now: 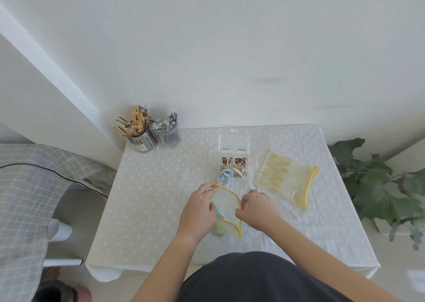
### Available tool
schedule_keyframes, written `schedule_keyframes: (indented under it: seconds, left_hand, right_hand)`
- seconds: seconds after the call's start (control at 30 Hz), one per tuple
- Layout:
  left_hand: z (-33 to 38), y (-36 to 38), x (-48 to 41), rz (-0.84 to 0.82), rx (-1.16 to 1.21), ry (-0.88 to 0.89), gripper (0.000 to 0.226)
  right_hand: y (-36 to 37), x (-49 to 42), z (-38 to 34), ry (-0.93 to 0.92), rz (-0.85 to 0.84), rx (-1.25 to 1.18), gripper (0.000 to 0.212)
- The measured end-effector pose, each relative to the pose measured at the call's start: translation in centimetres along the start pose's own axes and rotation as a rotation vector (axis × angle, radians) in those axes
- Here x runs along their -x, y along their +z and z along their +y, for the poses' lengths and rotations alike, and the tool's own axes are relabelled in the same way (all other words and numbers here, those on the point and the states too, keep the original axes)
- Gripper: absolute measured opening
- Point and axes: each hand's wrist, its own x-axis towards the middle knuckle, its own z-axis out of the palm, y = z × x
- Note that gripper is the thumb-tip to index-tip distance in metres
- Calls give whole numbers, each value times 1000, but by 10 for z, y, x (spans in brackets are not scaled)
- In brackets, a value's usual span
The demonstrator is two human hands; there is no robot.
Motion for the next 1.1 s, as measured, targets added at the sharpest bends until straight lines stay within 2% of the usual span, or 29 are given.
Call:
schedule_keyframes:
  seconds: [0.1, 0.3, 0.5, 0.6, 0.67, 0.77, 0.87, 0.93, 1.03, 1.1]
  left_hand:
    - [-2, -7, 1, 45, -37, -28, 43]
    - [-7, -13, 5, -13, -68, -34, 55]
    - [4, -20, 14, 35, 11, 24, 60]
    - [11, -24, 15, 64, 49, 57, 58]
    - [13, -28, 16, 111, 29, 55, 56]
    - [12, -32, 17, 185, -24, 7, 52]
    - [14, -31, 20, 170, -6, 9, 52]
    - [18, -30, 21, 153, 37, 31, 51]
    - [23, -30, 21, 174, 55, 37, 50]
    - [21, -31, 21, 204, 42, 20, 47]
  right_hand:
    - [1, -1, 2, -6, 6, -27, 14]
    - [-5, 0, 1, -53, 139, -26, 11]
    - [-29, 6, 2, -73, 271, -64, 13]
    - [-33, 10, -2, -66, 182, 4, 20]
    - [-32, 11, -3, -44, 134, 60, 18]
    - [-34, 9, 2, 19, 170, 23, 10]
    - [-40, 8, 5, 55, 191, -1, 8]
    - [-41, 9, 5, 63, 168, -34, 15]
    - [-38, 11, 6, 56, 36, -32, 34]
    - [-34, 12, 8, 63, -7, -6, 36]
